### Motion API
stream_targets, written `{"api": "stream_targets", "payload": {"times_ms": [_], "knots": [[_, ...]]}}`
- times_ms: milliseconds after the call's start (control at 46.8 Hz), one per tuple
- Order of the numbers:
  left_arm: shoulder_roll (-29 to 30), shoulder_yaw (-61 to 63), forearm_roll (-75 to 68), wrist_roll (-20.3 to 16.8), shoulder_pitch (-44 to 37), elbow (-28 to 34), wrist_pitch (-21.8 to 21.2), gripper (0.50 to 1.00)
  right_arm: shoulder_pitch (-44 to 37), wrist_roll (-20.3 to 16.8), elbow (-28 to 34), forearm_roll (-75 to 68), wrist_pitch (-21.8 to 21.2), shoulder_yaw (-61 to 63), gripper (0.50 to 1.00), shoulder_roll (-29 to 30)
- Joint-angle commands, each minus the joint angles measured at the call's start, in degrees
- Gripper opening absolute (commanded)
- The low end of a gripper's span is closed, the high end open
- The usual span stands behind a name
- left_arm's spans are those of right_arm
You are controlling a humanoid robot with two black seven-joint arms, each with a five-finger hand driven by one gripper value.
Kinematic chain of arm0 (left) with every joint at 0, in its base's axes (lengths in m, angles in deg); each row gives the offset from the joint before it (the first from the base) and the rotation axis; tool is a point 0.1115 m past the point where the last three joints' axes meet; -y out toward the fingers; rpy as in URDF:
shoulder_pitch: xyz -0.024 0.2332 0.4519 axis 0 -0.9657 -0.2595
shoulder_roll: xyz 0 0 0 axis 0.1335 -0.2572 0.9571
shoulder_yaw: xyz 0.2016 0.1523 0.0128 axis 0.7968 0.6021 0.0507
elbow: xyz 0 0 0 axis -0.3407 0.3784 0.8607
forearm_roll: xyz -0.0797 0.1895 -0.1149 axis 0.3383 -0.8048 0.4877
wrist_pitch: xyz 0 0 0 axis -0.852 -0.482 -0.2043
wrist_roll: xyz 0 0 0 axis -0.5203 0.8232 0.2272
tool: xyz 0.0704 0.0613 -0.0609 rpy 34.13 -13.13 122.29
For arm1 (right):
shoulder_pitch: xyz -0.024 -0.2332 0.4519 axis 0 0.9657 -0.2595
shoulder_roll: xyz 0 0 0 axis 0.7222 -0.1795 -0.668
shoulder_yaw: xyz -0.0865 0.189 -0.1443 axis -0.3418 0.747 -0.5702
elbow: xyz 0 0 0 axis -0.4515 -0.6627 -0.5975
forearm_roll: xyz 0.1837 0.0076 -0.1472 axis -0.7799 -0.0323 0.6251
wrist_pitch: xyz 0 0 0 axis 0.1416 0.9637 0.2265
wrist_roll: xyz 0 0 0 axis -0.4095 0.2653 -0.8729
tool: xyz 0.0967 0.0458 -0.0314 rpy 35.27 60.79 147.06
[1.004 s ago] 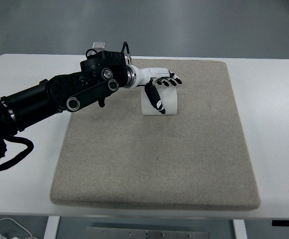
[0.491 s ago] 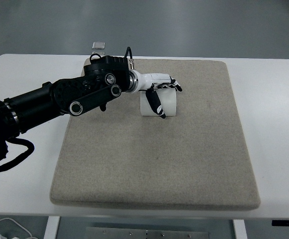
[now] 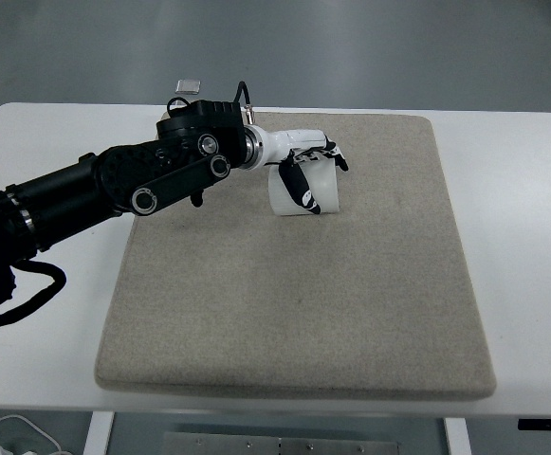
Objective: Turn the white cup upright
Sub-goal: 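Lift the cup with the left hand and rotate it upright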
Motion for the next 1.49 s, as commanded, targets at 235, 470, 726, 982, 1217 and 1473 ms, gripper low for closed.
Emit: {"api": "stream_targets", "payload": {"times_ms": [235,470,726,982,1217,1473], "knots": [[1.78,-5.43,21.05,-2.66,-0.34,5.03,3.04,0.516,0.0,0.0,0.01,0.0,0.0,0.0,0.93,0.0],[3.1,-9.2,32.05,-7.05,-2.1,7.14,4.45,0.523,0.0,0.0,0.01,0.0,0.0,0.0,0.93,0.0],[3.1,-15.35,32.31,-14.26,-7.55,7.93,6.65,0.518,0.0,0.0,0.01,0.0,0.0,0.0,0.93,0.0],[4.15,-16.94,32.31,-21.29,-10.36,8.11,8.58,0.518,0.0,0.0,0.01,0.0,0.0,0.0,0.93,0.0],[6.0,-16.85,31.79,-29.98,-12.56,9.51,8.93,0.518,0.0,0.0,0.01,0.0,0.0,0.0,0.93,0.0],[5.73,-16.06,31.61,-42.73,-14.41,14.34,8.67,0.516,0.0,0.0,0.01,0.0,0.0,0.0,0.93,0.0]]}}
